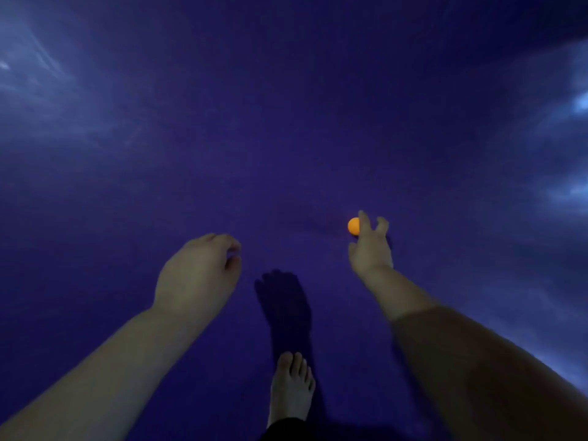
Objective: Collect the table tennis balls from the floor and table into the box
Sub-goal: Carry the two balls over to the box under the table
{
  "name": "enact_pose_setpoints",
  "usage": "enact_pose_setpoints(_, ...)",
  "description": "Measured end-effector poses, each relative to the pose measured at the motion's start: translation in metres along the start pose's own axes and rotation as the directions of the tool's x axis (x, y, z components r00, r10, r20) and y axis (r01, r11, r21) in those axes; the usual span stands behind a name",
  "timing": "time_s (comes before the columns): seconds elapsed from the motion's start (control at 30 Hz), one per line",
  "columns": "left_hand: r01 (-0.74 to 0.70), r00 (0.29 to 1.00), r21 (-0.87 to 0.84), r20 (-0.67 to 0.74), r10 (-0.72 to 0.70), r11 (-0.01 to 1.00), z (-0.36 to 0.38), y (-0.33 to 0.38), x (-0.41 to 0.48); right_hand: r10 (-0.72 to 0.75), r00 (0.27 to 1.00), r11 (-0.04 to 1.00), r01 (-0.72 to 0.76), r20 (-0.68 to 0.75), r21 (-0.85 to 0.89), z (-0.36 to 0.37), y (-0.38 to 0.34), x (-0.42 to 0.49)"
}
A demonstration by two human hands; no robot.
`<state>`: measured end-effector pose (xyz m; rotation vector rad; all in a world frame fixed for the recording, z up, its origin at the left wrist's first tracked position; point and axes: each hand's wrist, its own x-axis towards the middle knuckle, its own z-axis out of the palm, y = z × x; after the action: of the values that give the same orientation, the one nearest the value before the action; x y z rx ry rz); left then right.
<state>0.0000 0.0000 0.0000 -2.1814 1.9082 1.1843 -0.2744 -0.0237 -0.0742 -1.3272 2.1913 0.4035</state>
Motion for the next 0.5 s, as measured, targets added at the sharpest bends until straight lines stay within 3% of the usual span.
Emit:
enact_pose_setpoints(0.23,0.041,0.999,-0.084,-0.022,-0.043,0.996,0.024,-0.037,-0.005,0.024,0.998,0.996,-0.018,-0.064,0.092,0.032,-0.021,-0.004)
enact_pose_setpoints(0.33,0.085,0.995,-0.115,-0.047,-0.091,0.990,0.018,-0.053,-0.018,-0.043,0.997,0.988,0.053,-0.068,0.148,0.041,-0.053,-0.035)
enact_pose_setpoints(0.5,0.189,0.978,-0.210,-0.044,-0.203,0.959,0.001,-0.094,-0.061,-0.248,0.967,0.941,0.225,0.063,0.255,0.066,-0.128,-0.117)
